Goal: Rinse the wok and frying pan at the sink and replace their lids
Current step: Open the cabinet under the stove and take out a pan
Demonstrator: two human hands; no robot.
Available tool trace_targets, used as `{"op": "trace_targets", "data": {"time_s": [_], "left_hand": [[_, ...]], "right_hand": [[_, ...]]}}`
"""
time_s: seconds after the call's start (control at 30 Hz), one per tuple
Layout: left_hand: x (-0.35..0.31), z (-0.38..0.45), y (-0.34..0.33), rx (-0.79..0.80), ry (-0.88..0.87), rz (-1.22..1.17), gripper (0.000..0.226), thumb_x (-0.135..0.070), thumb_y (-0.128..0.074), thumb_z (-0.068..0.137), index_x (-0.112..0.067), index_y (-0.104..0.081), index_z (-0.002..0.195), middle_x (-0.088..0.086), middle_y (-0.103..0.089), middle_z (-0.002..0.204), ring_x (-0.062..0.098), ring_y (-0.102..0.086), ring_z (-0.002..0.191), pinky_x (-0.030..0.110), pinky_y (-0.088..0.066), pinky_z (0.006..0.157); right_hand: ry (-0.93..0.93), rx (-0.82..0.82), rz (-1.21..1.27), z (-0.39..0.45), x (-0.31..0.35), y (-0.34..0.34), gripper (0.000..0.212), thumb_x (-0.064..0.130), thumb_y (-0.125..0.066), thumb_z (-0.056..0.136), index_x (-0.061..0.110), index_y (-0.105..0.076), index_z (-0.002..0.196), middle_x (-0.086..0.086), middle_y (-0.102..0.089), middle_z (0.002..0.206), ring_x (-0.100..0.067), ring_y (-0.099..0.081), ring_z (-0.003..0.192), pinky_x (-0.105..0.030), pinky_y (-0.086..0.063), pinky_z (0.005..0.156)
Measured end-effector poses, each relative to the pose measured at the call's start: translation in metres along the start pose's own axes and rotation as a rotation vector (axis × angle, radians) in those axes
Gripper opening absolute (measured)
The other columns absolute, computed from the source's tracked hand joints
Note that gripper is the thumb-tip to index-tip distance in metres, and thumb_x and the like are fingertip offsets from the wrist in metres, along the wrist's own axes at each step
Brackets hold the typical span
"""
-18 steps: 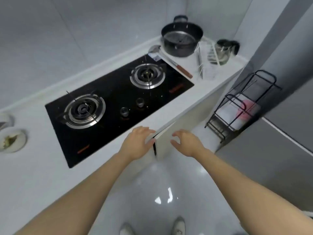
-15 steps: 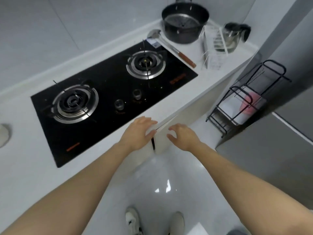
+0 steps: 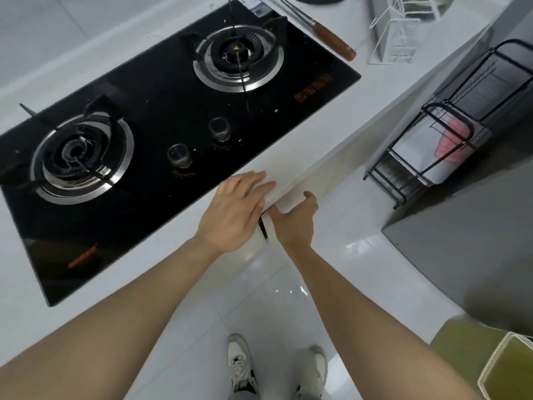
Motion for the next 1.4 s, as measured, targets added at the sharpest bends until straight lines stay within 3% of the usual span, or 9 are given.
{"op": "trace_targets", "data": {"time_s": [0.23,0.33,0.57,0.77,0.87,0.97,1.1,1.27,1.4], "left_hand": [[-0.003,-0.002,-0.001,0.043,-0.034,0.103,0.048,-0.032,-0.032,0.105,-0.013,-0.047,0.146,0.01,-0.042,0.151,0.031,-0.036,0.14,0.042,-0.024,0.117],[-0.007,-0.005,-0.004,0.085,-0.072,0.146,0.051,-0.034,-0.032,0.104,-0.009,-0.047,0.145,0.014,-0.042,0.151,0.035,-0.035,0.141,0.047,-0.025,0.116],[-0.018,-0.005,-0.007,0.172,-0.07,0.225,0.059,-0.044,-0.031,0.102,-0.008,-0.043,0.147,0.016,-0.043,0.15,0.037,-0.033,0.141,0.051,-0.027,0.116],[-0.016,-0.001,0.0,0.123,-0.041,0.117,0.051,-0.039,-0.028,0.104,-0.016,-0.048,0.146,0.007,-0.044,0.151,0.029,-0.033,0.143,0.045,-0.026,0.117],[-0.015,0.0,0.002,0.076,-0.025,0.037,0.046,-0.032,-0.031,0.104,-0.019,-0.053,0.142,0.003,-0.047,0.15,0.026,-0.036,0.142,0.043,-0.028,0.116],[-0.016,0.001,0.004,0.072,-0.025,0.015,0.044,-0.03,-0.032,0.104,-0.019,-0.055,0.14,0.002,-0.049,0.149,0.025,-0.037,0.142,0.043,-0.029,0.115],[-0.017,0.002,0.007,0.07,-0.009,-0.013,0.046,-0.03,-0.03,0.104,-0.016,-0.055,0.14,0.001,-0.05,0.148,0.022,-0.037,0.143,0.04,-0.028,0.116],[-0.012,0.003,0.007,0.05,-0.001,-0.016,0.046,-0.027,-0.029,0.104,-0.013,-0.056,0.139,0.0,-0.049,0.148,0.02,-0.037,0.143,0.039,-0.028,0.117],[-0.011,0.004,0.006,0.04,-0.013,-0.002,0.045,-0.026,-0.03,0.104,-0.013,-0.058,0.136,0.0,-0.051,0.147,0.02,-0.039,0.142,0.037,-0.028,0.116]], "right_hand": [[0.068,0.071,0.037,-0.008,-0.02,0.044,0.071,0.029,-0.075,0.084,0.019,-0.035,0.142,0.012,-0.054,0.12,-0.012,-0.063,0.095,-0.029,-0.054,0.079],[0.093,0.036,-0.066,-0.021,-0.054,0.103,0.055,0.026,-0.068,0.091,0.018,-0.045,0.14,0.009,-0.058,0.127,-0.015,-0.063,0.103,-0.035,-0.057,0.083],[0.137,-0.176,-0.306,-0.018,-0.09,0.193,0.036,0.017,-0.055,0.098,0.02,-0.057,0.134,0.007,-0.053,0.064,-0.009,-0.049,0.055,-0.024,-0.034,0.052],[0.082,-0.315,-0.374,-0.014,-0.099,0.218,0.041,0.019,-0.052,0.101,0.017,-0.053,0.142,-0.011,-0.069,0.112,-0.034,-0.062,0.1,-0.033,-0.043,0.076],[0.317,-0.36,-0.551,-0.026,-0.075,0.208,0.047,0.017,-0.062,0.094,0.007,-0.053,0.14,-0.018,-0.056,0.136,-0.038,-0.047,0.13,-0.044,-0.038,0.106],[0.545,-0.124,-0.467,-0.034,-0.043,0.15,0.038,0.016,-0.065,0.092,0.008,-0.061,0.13,-0.012,-0.058,0.135,-0.031,-0.05,0.129,-0.043,-0.04,0.11],[0.325,0.446,-0.131,-0.023,-0.011,0.047,0.032,0.018,-0.056,0.099,0.015,-0.061,0.131,-0.001,-0.064,0.13,-0.016,-0.06,0.118,-0.03,-0.048,0.102],[0.226,0.759,-0.2,-0.008,0.003,-0.04,0.049,0.029,-0.052,0.096,0.022,-0.042,0.143,-0.001,-0.057,0.137,-0.02,-0.055,0.124,-0.038,-0.048,0.1],[0.223,0.784,-0.216,-0.006,-0.012,-0.055,0.065,0.039,-0.054,0.096,0.026,-0.026,0.153,-0.002,-0.05,0.146,-0.021,-0.05,0.131,-0.038,-0.046,0.104]]}}
Point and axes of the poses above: each hand's wrist, its own z-axis towards the middle knuckle, its own y-axis out of the back of the hand, x = y × z, the point moved 6 cm from there along z, towards the middle knuckle
